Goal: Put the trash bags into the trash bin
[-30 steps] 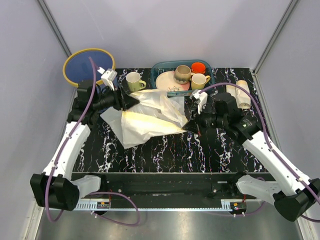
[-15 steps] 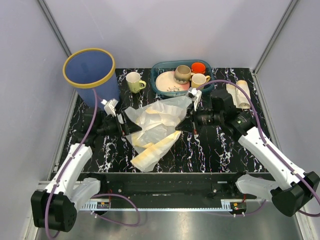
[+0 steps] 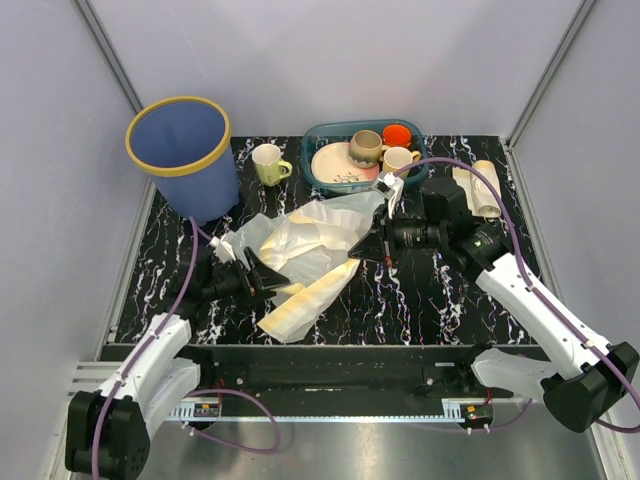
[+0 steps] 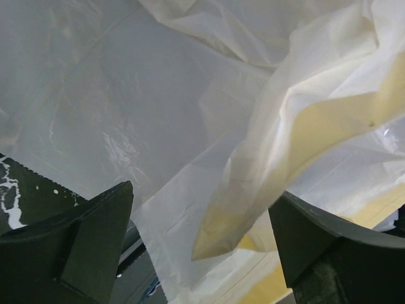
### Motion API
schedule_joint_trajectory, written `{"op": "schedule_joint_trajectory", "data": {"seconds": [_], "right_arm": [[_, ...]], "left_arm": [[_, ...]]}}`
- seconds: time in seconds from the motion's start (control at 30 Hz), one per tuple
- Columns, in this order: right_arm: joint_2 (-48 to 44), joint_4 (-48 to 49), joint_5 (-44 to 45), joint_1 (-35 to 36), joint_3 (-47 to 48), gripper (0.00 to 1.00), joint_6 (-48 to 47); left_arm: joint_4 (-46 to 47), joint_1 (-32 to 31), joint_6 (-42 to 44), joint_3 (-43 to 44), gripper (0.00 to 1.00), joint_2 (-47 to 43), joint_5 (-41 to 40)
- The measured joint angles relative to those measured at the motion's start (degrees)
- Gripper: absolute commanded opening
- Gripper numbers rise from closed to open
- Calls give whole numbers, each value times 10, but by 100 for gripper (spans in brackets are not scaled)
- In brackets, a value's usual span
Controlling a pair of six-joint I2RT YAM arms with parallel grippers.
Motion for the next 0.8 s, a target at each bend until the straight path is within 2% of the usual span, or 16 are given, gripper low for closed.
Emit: {"op": "schedule_joint_trajectory", "data": {"seconds": [0.23,0.33,0.37,0.43,0.47,0.53,0.63,0.7,0.8], "right_arm": [[7,19,-2,5,0,0,15],[10,23,-1,10,0,0,19],[11,23,-1,11,0,0,21],[13,24,2,13,0,0,23],[14,24,4,13,0,0,24],[15,22,16,13,0,0,25],[17,-9,57,2,13,0,25],[21,-44,92,-30,34,0,23],[33,-90,146,-112,73,0,11]], "left_arm": [[76,-25,-81,-24,86,33,0],[114,-38,-111,-25,71,56,0],[126,-42,-117,-25,51,63,0],[147,-50,-134,-25,25,76,-2],[154,-52,-139,-25,1,81,-3],[170,-46,-145,-23,0,91,-3],[141,1,-112,14,0,112,10],[62,42,-48,88,0,130,20],[-94,70,110,263,0,156,24]]}}
